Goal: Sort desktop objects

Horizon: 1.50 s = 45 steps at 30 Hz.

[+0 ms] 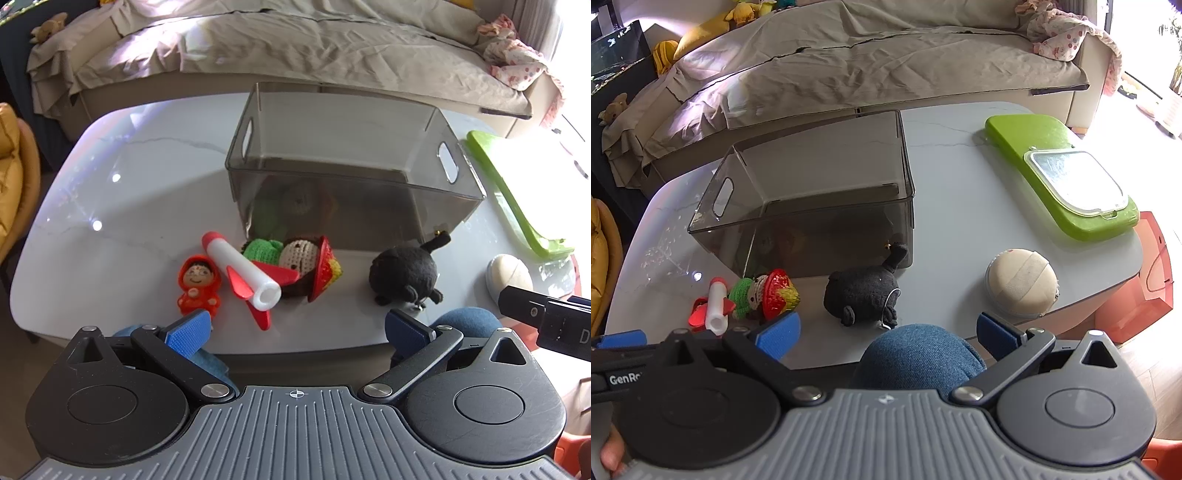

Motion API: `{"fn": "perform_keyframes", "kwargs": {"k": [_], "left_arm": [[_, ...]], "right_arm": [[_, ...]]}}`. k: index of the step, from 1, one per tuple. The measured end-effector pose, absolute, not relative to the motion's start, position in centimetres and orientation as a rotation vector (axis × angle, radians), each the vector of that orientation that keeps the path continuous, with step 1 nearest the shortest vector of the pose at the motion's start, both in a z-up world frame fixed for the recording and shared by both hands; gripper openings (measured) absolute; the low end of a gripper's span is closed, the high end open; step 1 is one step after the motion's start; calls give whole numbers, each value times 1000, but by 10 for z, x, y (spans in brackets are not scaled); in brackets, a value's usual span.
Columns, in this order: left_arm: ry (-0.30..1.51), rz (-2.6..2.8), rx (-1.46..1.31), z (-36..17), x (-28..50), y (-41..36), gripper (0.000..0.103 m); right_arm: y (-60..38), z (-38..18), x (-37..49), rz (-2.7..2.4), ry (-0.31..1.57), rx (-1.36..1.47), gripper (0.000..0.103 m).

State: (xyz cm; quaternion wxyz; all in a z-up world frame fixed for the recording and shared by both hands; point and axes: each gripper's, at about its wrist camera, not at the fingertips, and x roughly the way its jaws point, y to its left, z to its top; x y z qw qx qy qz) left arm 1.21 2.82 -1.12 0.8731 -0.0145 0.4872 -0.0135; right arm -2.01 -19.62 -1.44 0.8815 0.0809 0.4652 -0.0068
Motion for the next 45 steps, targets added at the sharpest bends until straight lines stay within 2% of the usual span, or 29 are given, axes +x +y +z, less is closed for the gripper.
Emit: {"fn": "perform_keyframes", "kwargs": {"k": [35,45], "left_arm": [[1038,-38,-83,-27,25,40,103],[920,-11,-41,-58,34,59,103]], "right_arm": [[-180,-31,-4,2,1021,129,103],[-185,-49,6,56,944,188,103]]}}
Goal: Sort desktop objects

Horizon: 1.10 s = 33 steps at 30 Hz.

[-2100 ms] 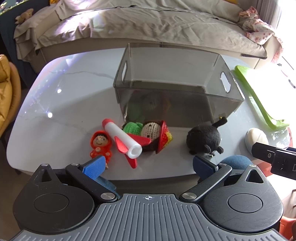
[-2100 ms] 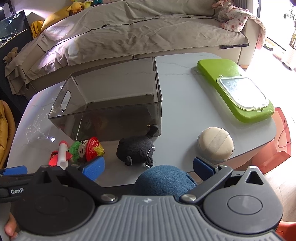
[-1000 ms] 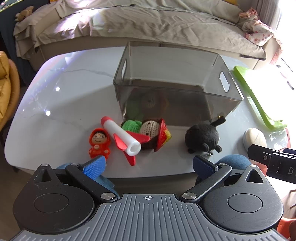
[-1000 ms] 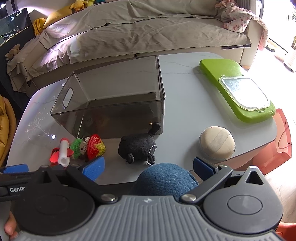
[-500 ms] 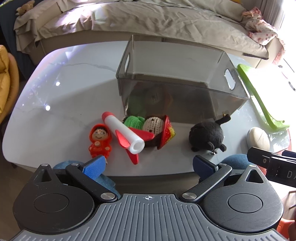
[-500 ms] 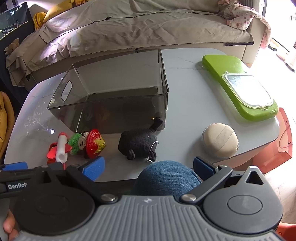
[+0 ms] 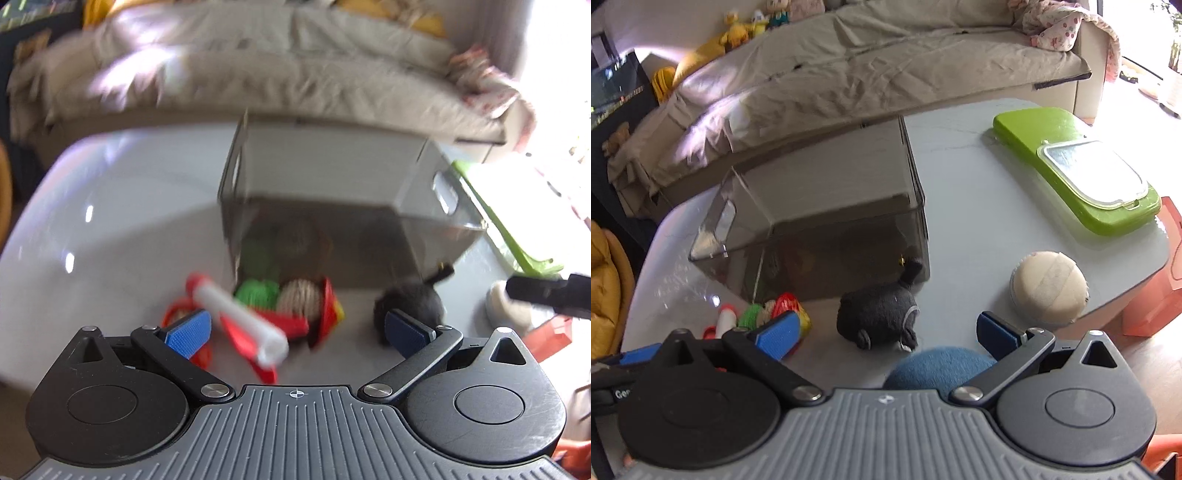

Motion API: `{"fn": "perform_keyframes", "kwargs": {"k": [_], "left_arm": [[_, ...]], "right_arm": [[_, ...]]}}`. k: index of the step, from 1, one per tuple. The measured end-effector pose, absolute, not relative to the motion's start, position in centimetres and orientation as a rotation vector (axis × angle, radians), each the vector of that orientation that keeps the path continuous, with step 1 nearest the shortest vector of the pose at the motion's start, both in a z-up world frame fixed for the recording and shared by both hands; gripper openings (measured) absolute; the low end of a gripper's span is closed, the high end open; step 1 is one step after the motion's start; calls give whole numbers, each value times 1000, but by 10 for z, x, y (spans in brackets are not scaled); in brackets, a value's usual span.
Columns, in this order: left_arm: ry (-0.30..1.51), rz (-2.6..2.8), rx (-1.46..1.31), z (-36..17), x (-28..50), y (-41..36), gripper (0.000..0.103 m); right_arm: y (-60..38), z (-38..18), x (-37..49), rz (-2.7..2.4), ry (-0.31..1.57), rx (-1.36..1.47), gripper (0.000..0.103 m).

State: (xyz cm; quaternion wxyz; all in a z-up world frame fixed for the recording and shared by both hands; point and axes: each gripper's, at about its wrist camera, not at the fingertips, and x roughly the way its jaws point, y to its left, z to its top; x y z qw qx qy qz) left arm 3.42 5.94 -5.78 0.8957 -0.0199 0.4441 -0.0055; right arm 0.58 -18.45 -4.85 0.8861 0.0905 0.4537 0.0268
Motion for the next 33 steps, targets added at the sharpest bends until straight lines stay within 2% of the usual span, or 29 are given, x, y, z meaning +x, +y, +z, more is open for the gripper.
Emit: {"fn": "perform_keyframes", "kwargs": {"k": [10,15,18,24,33], "left_arm": [[795,16,3,-90,43,80,103],[654,-50,14,-98,20,98,103],[716,-133,-93,-110,19,121,103],[998,-240,-584,-136,62,176,103],[1161,-198,-404,-128,101,151,103]], "right_arm": [[-186,-77,18,185,788,260,103],[-187,-91,25,249,709,295,103],[-187,-99,29,286,661,316,103],[-188,-116,36,361,565,356,103],[-205,-135,41,342,600,415,103]]}}
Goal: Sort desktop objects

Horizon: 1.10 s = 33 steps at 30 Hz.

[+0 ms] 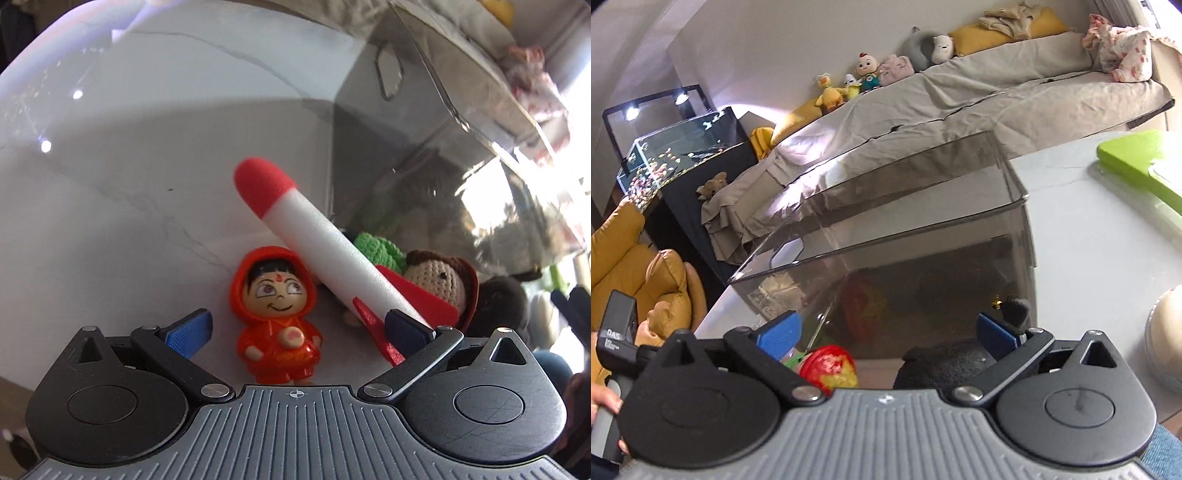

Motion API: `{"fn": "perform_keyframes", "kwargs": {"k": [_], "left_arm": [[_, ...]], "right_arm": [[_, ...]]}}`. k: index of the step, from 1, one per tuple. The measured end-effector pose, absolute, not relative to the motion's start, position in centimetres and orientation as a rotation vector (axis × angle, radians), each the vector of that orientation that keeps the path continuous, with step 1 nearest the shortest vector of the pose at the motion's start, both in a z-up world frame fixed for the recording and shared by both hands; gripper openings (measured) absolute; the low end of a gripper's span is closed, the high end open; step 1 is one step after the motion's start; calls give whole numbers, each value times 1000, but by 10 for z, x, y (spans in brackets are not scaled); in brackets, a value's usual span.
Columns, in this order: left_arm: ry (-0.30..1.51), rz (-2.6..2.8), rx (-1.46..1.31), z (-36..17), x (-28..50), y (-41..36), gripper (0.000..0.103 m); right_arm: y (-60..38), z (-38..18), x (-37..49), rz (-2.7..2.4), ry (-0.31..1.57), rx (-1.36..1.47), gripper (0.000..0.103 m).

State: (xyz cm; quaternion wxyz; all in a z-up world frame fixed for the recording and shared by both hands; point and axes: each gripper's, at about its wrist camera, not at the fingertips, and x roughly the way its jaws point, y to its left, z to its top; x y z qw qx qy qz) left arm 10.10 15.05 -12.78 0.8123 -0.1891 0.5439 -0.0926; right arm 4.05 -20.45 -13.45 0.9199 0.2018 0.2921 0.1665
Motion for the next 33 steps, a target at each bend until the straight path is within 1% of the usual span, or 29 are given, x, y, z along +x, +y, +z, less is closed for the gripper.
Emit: {"fn": "perform_keyframes", "kwargs": {"k": [3,5,11,17,19,20,21,23,25,28,30,31,32,33], "left_arm": [[1208,-186,-352,-125,113,143,103],[1218,-192,-367,-130,114,150,103],[1215,-210,-428,-115,115,155,103],[1183,-283,-486,-129,114,155,103],[1178,-312,-536,-136,114,159,100],[1173,-324,-561,-142,113,161,95],[1170,-345,-587,-145,113,163,82],[1178,-387,-649,-151,112,165,65],[1174,-378,-650,-156,111,168,62],[1144,-349,-618,-138,108,168,56],[1105,-321,-606,-126,104,172,50],[1088,-303,-611,-123,102,174,49],[1077,-284,-619,-116,101,178,42],[1067,-264,-623,-113,100,178,33]], "right_arm": [[-210,-137,44,328,610,442,103],[-214,-139,45,319,616,458,103],[-225,-137,39,294,619,474,103],[-236,-136,33,269,621,490,103],[-239,-135,31,261,621,495,103],[-241,-135,30,257,622,498,103],[-243,-135,30,253,622,500,103],[-246,-134,28,245,623,506,103],[-250,-134,26,236,623,511,103],[-254,-134,23,225,625,520,103],[-247,-141,22,222,629,538,103],[-244,-143,21,222,631,548,103],[-245,-143,23,227,633,562,103],[-246,-143,25,235,632,575,103]]}}
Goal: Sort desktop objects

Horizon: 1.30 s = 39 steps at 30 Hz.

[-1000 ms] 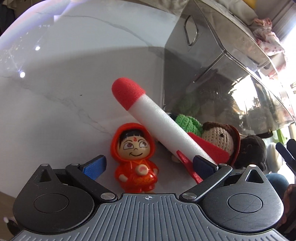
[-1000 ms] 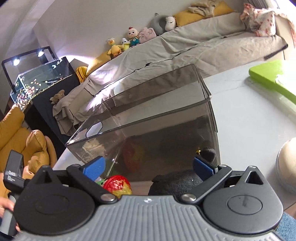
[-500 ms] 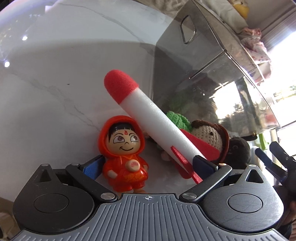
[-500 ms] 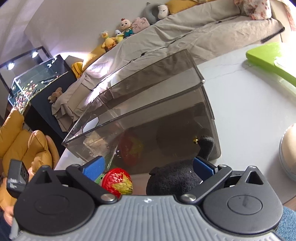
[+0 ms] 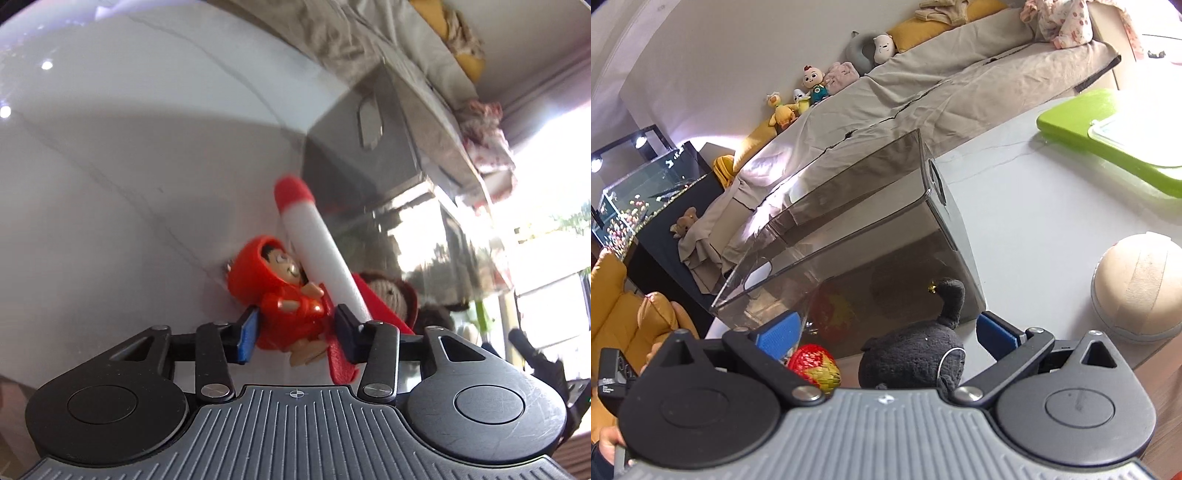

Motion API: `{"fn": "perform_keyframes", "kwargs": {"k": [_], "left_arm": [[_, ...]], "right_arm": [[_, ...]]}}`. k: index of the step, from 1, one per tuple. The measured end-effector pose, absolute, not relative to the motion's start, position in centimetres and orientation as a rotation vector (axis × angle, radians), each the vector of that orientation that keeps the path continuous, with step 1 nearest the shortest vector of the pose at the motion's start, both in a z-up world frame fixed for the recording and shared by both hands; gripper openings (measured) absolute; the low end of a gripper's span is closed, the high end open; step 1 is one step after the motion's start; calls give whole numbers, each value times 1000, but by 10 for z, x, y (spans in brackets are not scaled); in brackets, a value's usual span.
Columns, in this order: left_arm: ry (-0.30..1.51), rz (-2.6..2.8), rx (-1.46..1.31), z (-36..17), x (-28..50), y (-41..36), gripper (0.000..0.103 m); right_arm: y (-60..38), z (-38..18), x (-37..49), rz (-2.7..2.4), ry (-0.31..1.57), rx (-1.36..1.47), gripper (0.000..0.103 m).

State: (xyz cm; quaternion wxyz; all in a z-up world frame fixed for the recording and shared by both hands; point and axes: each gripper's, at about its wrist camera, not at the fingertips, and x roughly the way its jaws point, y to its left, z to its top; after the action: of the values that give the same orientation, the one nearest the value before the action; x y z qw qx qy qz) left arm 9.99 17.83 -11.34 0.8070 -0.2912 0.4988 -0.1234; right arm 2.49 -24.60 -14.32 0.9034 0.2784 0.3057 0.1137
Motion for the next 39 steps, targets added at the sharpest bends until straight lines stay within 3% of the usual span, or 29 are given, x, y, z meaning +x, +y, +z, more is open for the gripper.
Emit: {"fn": "perform_keyframes", "kwargs": {"k": [1,2,6,8,10,11,12,14,18,22,23,24,27,30,35,37,39], "left_arm": [[1058,-247,-626,-114,97,177,23],[1053,-230,-631,-113,96,176,0],[1075,-158,-603,-104,104,177,0],[1101,-128,-587,-99,108,178,9],[1117,-143,-629,-109,105,184,41],[1117,-156,-645,-116,99,190,62],[1107,-162,-651,-120,90,194,71],[1079,-180,-646,-127,78,194,75],[1033,-156,-704,-133,67,192,93],[1032,-61,-579,-113,60,179,94],[1027,-50,-558,-107,56,176,94],[1025,-49,-553,-103,53,175,96],[1033,-82,-588,-99,48,174,103],[1049,-113,-564,-103,50,167,103],[1124,-139,-370,-109,53,130,103],[1137,-175,-286,-108,49,111,103],[1148,-203,-253,-108,44,101,103]], "right_arm": [[-247,-144,26,245,629,587,103],[-248,-145,26,254,625,598,103],[-250,-151,29,271,647,601,103],[-246,-154,36,266,683,566,103],[-241,-157,43,261,718,530,103],[-239,-159,46,259,736,512,102],[-237,-160,50,256,753,494,102],[-233,-163,57,251,788,458,101],[-224,-169,71,240,857,385,99],[-214,-176,85,228,923,310,96],[-208,-179,87,231,933,292,90],[-206,-180,89,251,938,301,78],[-209,-168,85,265,968,344,73],[-213,-120,66,414,955,360,73],[-189,-10,69,559,757,219,74],[-164,8,105,512,747,132,75],[-134,-5,150,457,855,77,75]]}}
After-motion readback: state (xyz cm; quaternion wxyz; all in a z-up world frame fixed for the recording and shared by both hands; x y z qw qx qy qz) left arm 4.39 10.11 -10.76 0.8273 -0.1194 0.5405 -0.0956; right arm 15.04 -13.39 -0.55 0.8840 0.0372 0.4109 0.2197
